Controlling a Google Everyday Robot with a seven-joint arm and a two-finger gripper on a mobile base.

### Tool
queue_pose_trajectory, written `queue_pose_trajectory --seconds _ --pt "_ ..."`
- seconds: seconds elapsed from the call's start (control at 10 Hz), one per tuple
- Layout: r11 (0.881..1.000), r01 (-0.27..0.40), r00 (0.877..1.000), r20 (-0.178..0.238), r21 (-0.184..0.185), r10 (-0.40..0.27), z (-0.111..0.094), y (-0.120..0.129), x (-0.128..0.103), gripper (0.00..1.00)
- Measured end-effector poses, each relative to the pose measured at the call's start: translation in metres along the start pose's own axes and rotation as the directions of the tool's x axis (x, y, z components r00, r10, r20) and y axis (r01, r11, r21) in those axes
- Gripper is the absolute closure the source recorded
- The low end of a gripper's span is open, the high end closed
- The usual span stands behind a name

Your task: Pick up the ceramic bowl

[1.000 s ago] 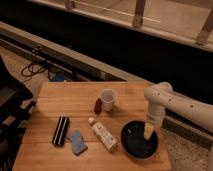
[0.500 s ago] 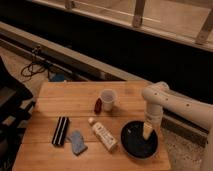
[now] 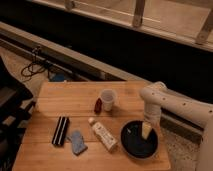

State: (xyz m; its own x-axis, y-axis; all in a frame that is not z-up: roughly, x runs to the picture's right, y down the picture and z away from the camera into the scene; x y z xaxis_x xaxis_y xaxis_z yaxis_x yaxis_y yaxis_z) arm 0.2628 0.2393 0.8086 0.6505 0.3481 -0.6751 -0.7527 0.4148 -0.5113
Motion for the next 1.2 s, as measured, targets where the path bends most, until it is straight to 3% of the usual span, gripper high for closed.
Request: queue_pose_trajectory --seconds 0.1,0.2,0.7,1.0,1.2 --pt "1.000 0.004 1.000 -0.005 0.002 -0.004 0.002 0.000 -0.002 0.47" --pt "1.000 0.006 1.000 -0.008 0.004 -0.006 0.002 0.000 -0.003 0.49" --pt "1.000 0.005 1.000 -0.025 0.009 -0.005 0.003 -0.001 -0.007 0.53" --pt "1.000 0.028 0.999 -0.022 0.000 -0.028 -0.014 -0.002 -0.005 0.78" --pt "0.999 0.044 0.999 -0.021 -0.006 -0.044 -0.018 -0.002 -0.009 0.82"
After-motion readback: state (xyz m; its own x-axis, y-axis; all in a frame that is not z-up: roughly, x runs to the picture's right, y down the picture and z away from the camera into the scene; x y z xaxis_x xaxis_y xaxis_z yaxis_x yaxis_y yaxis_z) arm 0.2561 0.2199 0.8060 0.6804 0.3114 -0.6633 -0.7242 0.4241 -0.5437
